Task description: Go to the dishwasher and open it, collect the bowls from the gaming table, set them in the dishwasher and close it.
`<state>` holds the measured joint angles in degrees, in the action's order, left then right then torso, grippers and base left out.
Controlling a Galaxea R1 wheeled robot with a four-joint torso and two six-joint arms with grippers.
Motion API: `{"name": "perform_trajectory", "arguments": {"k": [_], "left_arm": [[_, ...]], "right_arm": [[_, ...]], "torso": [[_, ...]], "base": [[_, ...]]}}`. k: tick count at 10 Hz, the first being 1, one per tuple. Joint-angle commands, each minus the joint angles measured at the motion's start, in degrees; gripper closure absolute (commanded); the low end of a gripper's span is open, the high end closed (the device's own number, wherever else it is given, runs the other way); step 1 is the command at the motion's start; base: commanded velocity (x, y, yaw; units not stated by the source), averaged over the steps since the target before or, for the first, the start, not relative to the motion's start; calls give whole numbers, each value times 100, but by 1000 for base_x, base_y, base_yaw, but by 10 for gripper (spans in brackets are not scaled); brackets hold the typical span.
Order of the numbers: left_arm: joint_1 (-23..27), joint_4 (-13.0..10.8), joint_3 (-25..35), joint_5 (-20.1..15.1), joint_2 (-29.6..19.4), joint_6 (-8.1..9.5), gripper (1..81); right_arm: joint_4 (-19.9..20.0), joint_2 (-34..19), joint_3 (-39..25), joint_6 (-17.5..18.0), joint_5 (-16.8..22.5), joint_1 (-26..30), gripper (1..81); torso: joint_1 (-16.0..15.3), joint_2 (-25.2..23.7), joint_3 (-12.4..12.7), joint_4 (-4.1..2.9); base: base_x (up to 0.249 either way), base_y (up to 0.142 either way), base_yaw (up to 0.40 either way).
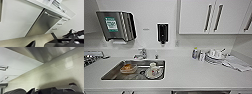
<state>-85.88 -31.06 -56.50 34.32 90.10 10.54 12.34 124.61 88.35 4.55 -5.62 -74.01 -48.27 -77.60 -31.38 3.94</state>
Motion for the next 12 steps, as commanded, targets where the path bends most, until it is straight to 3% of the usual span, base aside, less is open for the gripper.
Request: {"name": "perform_trajectory", "arguments": {"k": [1,2,3,6,9,12], "left_arm": [[331,-996,201,374,-729,649,10],[331,-1278,192,383,-799,878,10],[331,-1359,175,461,-844,949,10],[331,-1341,113,787,-1045,1010,10],[541,-1385,-54,954,-1230,1388,10],[568,-1385,-107,1007,-1204,1424,10]], "right_arm": [[58,-408,-398,64,219,540,10],[58,-417,-406,73,210,540,10],[58,-417,-415,90,210,558,10],[58,-548,-652,187,228,751,10],[58,-838,-1022,274,228,996,10],[58,-1199,-1338,713,280,1392,10]], "torso": [[-368,-571,-534,0],[-492,-767,-183,0],[-236,-367,-347,0],[-317,-465,-450,0],[-317,-457,-450,0],[-317,-457,-450,0]], "base": [[0,0,0],[0,0,0],[0,0,0],[0,0,0],[0,0,0],[0,0,0]]}}
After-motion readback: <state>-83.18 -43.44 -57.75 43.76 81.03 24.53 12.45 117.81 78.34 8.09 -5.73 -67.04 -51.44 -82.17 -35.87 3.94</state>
